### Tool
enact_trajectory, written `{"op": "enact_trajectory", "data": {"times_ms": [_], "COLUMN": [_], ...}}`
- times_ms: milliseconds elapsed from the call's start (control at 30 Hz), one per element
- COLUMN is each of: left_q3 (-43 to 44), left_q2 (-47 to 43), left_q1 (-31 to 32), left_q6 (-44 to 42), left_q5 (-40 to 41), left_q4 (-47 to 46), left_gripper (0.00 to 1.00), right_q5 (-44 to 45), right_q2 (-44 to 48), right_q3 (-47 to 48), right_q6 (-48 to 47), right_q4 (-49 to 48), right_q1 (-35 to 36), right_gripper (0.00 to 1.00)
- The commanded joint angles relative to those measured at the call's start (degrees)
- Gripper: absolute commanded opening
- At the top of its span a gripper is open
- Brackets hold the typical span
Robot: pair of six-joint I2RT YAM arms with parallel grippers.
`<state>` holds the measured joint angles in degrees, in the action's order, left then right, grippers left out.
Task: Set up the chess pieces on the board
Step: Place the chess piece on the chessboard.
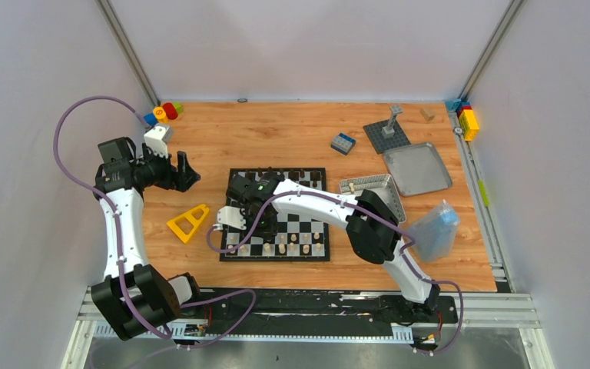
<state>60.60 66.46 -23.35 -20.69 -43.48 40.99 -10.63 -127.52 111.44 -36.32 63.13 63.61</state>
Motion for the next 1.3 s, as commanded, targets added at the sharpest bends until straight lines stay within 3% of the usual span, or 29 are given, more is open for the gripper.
{"op": "enact_trajectory", "data": {"times_ms": [0, 433, 900, 1067, 1267], "left_q3": [1.51, 1.56, 1.65, 2.46, 3.07], "left_q2": [-0.16, 0.22, 0.91, 1.49, 1.67], "left_q1": [-0.65, -0.65, -0.61, -0.65, -0.57], "left_q6": [0.03, -0.03, 0.34, 0.10, -0.21], "left_q5": [-1.52, -1.53, -3.58, -8.33, -15.83], "left_q4": [0.01, 0.05, -0.47, -0.21, 0.30], "left_gripper": [0.92, 0.93, 0.94, 0.93, 0.90], "right_q5": [-0.97, -0.52, -5.16, -9.03, -17.28], "right_q2": [-0.52, 0.38, 6.24, 12.11, 21.95], "right_q3": [2.73, 2.65, 4.97, 2.08, -7.62], "right_q6": [0.34, 0.97, 4.19, 6.93, 10.78], "right_q4": [-0.36, -0.43, -0.74, -0.96, -3.84], "right_q1": [0.37, 0.38, -2.92, -7.95, -20.28], "right_gripper": [0.10, 0.33, 0.39, 0.39, 0.41]}}
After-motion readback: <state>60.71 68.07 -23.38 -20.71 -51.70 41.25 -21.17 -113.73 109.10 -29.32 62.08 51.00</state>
